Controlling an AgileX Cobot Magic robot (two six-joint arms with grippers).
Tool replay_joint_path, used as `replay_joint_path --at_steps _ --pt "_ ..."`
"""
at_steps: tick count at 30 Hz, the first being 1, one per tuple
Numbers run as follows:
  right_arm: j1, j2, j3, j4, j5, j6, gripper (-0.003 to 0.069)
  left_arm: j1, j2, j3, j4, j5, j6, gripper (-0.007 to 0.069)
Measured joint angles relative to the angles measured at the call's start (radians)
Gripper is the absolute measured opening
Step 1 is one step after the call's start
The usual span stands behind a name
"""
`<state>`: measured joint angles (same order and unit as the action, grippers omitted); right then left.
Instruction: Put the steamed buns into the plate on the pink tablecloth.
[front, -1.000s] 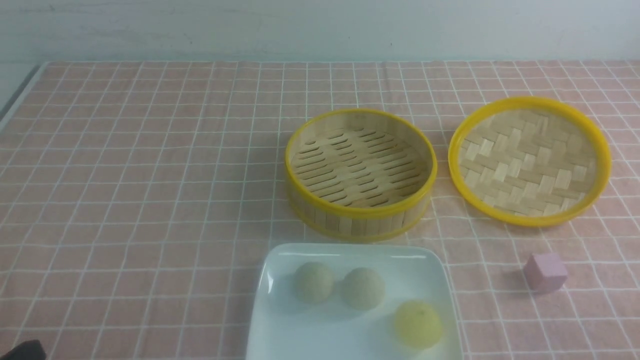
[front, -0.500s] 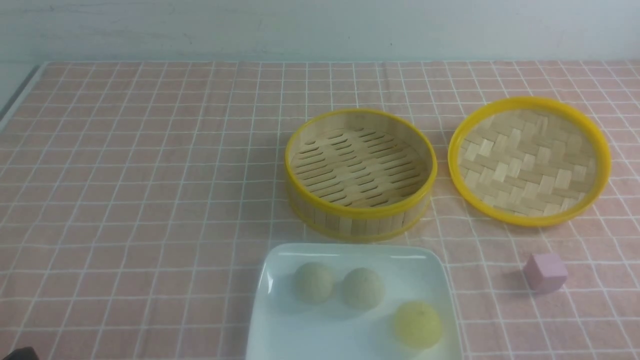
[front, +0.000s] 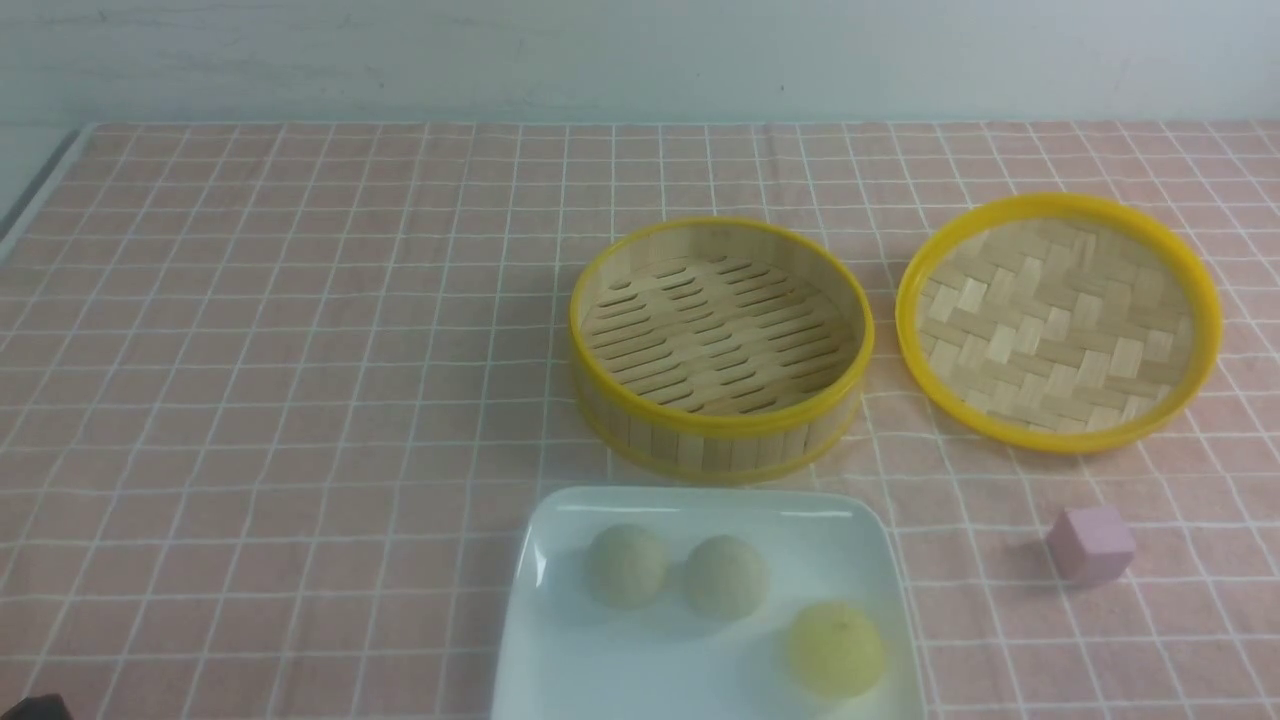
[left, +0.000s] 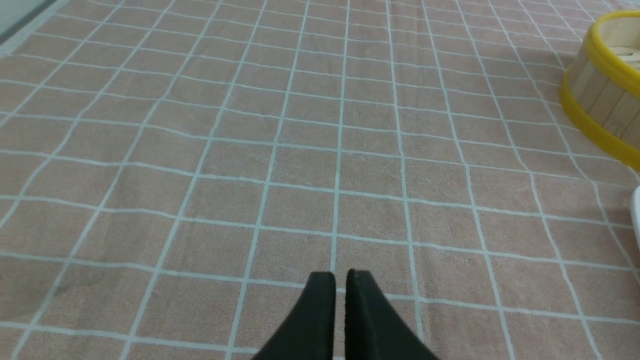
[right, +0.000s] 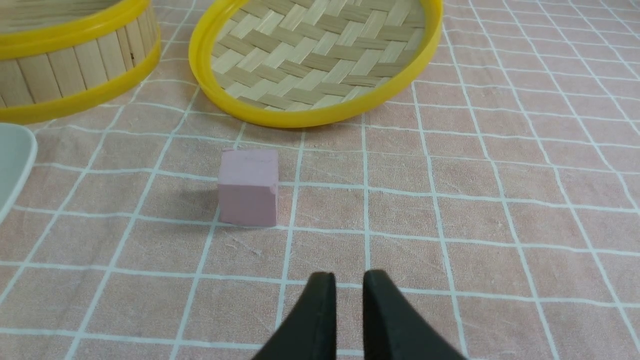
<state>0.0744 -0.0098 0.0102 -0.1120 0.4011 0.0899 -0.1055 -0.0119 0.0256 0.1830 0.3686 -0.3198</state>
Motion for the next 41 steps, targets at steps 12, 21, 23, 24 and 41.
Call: replay_joint_path --at_steps 12,21,23,24,41 --pt "0.0 0.0 0.0 0.0 0.0 0.0 0.0127 0.055 0.0 0.0 0.024 0.003 0.0 0.0062" --pt "0.0 0.0 0.0 0.0 0.0 0.0 0.0136 0.098 0.0 0.0 0.028 0.006 0.0 0.0069" --pt "0.0 0.0 0.0 0.0 0.0 0.0 0.0139 0.099 0.0 0.0 0.029 0.006 0.0 0.0069" --pt "0.0 0.0 0.0 0.0 0.0 0.0 0.0141 0.099 0.0 0.0 0.029 0.007 0.0 0.0071" --pt "0.0 0.0 0.0 -0.001 0.0 -0.003 0.0163 0.047 0.0 -0.001 0.035 0.009 0.0 0.0086"
